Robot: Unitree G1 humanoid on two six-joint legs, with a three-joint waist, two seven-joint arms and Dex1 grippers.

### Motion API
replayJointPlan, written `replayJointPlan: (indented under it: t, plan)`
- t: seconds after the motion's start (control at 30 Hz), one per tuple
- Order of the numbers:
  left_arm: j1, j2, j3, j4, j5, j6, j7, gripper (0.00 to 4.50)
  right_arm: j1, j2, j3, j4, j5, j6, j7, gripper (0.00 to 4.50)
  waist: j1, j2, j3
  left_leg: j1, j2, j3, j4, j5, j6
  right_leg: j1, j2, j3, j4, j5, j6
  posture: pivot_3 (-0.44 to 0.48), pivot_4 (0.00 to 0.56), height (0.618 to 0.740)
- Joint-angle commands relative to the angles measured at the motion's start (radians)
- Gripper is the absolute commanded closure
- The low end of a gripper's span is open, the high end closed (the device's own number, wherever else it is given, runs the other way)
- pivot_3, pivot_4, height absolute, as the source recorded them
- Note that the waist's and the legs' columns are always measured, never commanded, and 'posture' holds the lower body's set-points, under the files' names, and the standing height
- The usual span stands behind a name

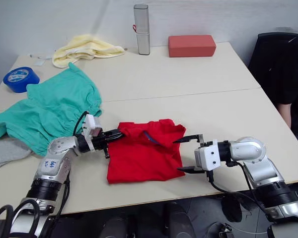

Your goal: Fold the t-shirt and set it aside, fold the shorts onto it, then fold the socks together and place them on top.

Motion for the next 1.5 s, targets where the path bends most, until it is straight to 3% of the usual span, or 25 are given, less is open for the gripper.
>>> replayJointPlan:
  t: [0.03,0.23,0.43,0.6,0.7,0.87,1.0,1.1,1.13,1.23,1.3,1.5]
  plan:
    - [-0.035,-0.029,0.041,-0.020,-0.070,0.207,0.084,4.46,0.011,-0.004,-0.043,-0.056,0.054,0.044,-0.013,0.00,0.001,-0.001,0.000,0.000,0.000,0.000,0.000,0.000,0.000,0.000,0.000,0.000,0.000,0.000,0.000,0.000,0.150,0.740]
    - [-0.086,-0.094,0.131,0.008,-0.091,0.344,0.251,4.46,0.046,0.010,-0.058,-0.149,0.147,0.216,-0.035,0.00,0.000,-0.002,0.001,0.000,0.000,-0.001,0.000,0.001,0.000,0.000,-0.002,0.000,0.000,0.000,0.000,0.000,0.150,0.740]
    - [-0.092,-0.095,0.167,0.001,-0.082,0.384,0.308,4.46,0.068,0.022,-0.080,-0.187,0.166,0.313,-0.068,0.00,0.001,-0.003,0.002,0.000,-0.001,-0.002,0.000,0.001,-0.001,0.000,-0.001,-0.001,0.000,0.001,0.000,0.000,0.150,0.740]
    - [-0.061,-0.066,0.136,-0.051,-0.060,0.371,0.282,3.14,0.088,0.018,-0.095,-0.182,0.158,0.345,-0.079,0.00,0.000,-0.003,0.002,0.000,-0.001,-0.001,-0.001,0.001,-0.001,0.000,-0.001,-0.001,0.000,0.001,0.000,0.000,0.150,0.740]
    - [-0.034,-0.043,0.157,-0.070,-0.012,0.178,0.243,2.25,0.113,0.015,-0.136,-0.181,0.192,0.411,-0.101,0.00,0.001,-0.003,0.002,0.000,-0.001,-0.002,-0.001,0.002,-0.001,0.000,-0.001,-0.001,0.000,0.001,0.000,0.000,0.150,0.740]
    - [0.022,0.044,0.188,-0.121,0.040,-0.039,0.164,2.08,0.160,0.019,-0.205,-0.252,0.348,0.629,-0.135,0.00,0.000,-0.004,0.002,0.000,0.000,-0.002,-0.001,0.001,-0.001,0.000,-0.002,-0.001,0.000,0.001,-0.001,0.000,0.150,0.740]
    - [0.100,0.109,0.191,-0.258,0.009,-0.206,0.005,1.09,0.170,0.012,-0.218,-0.321,0.386,0.745,-0.168,0.00,0.001,-0.004,0.002,0.000,0.001,-0.002,-0.003,0.001,-0.001,0.000,-0.002,-0.001,-0.001,0.001,-0.002,0.000,0.150,0.740]
    - [0.162,0.128,0.202,-0.333,-0.037,-0.224,-0.060,0.15,0.128,0.040,-0.148,-0.337,0.290,0.730,-0.197,0.00,0.001,-0.004,0.002,-0.001,0.001,-0.001,-0.003,0.000,0.000,0.000,-0.003,-0.001,-0.002,0.001,-0.001,0.000,0.150,0.740]
    - [0.187,0.136,0.191,-0.348,-0.038,-0.219,-0.078,0.03,0.109,0.063,-0.117,-0.342,0.268,0.734,-0.209,0.00,0.000,-0.004,0.002,-0.001,0.001,-0.001,-0.003,0.000,0.000,0.000,-0.003,-0.001,-0.002,0.001,-0.001,0.000,0.150,0.740]
    - [0.240,0.125,0.150,-0.363,-0.033,-0.216,-0.100,0.03,0.057,0.174,-0.044,-0.324,0.217,0.738,-0.277,0.00,-0.003,-0.004,0.002,0.000,0.001,-0.001,-0.003,0.000,0.000,0.000,-0.002,-0.001,-0.002,0.001,-0.001,0.000,0.150,0.740]
    - [0.253,0.108,0.118,-0.366,-0.020,-0.228,-0.107,0.00,0.032,0.231,-0.010,-0.293,0.183,0.726,-0.289,0.38,-0.001,-0.004,0.002,-0.001,0.001,-0.002,-0.003,0.001,-0.001,0.000,-0.001,-0.001,-0.002,0.001,-0.002,0.000,0.150,0.740]
    - [0.241,0.071,-0.026,-0.356,0.026,-0.166,-0.111,1.75,-0.021,0.272,0.119,-0.198,0.000,0.654,-0.283,2.28,0.001,-0.004,0.002,-0.002,0.000,-0.002,-0.003,0.000,0.002,0.000,-0.004,-0.002,-0.003,0.002,-0.001,0.000,0.150,0.740]
